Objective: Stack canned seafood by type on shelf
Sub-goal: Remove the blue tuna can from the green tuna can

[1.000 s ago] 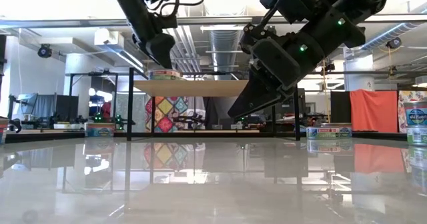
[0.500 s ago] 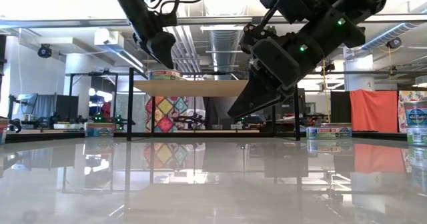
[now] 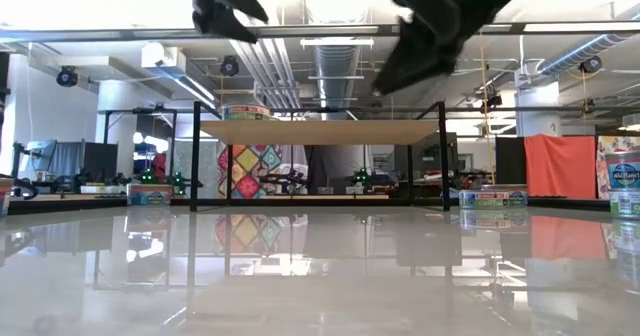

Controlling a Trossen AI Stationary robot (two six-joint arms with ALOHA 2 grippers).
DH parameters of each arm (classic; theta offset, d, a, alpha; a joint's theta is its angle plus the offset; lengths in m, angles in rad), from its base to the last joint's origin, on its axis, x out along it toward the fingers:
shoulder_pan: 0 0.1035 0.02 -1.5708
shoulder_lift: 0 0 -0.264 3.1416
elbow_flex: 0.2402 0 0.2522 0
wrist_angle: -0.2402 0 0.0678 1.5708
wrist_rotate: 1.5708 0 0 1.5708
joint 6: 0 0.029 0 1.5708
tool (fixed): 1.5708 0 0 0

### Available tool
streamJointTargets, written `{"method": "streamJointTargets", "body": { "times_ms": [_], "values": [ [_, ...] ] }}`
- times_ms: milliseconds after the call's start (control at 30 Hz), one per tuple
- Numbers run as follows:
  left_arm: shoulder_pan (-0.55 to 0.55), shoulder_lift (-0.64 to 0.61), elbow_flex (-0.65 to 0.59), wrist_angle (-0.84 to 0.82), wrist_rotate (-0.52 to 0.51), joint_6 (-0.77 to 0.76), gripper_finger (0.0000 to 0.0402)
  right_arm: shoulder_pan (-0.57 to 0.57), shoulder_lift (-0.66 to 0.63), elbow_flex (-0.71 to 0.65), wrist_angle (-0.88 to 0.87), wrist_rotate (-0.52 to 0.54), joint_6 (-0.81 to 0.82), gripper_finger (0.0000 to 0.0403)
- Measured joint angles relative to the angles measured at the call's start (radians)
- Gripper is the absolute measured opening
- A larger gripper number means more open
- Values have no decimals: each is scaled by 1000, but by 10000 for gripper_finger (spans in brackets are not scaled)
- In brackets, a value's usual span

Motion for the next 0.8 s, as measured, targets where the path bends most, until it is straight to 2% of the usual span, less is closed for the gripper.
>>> {"method": "streamJointTargets", "body": {
  "times_ms": [100, 200, 333, 433, 533, 667, 800],
  "values": [
    [-108, -48, -88, 64, 0, -22, 372, -2, -70, -1, -173, 56, 90, 130],
    [-241, -82, -191, 119, -2, -27, 372, 14, -129, -1, -312, -10, 227, 121],
    [-433, -93, -328, 240, -33, -58, 372, 139, -144, -1, -402, -48, 361, 98],
    [-534, -80, -391, 339, -136, -68, 372, 221, -132, 23, -552, -55, 535, 70],
    [-570, -60, -412, 362, -227, -83, 372, 263, -117, 59, -812, -49, 765, 38],
    [-569, -39, -413, 372, -250, -120, 372, 273, -88, 89, -1151, -85, 1057, 13],
    [-569, 0, -412, 413, -292, -152, 372, 272, -58, 77, -1286, -140, 1217, 12]
  ]
}}
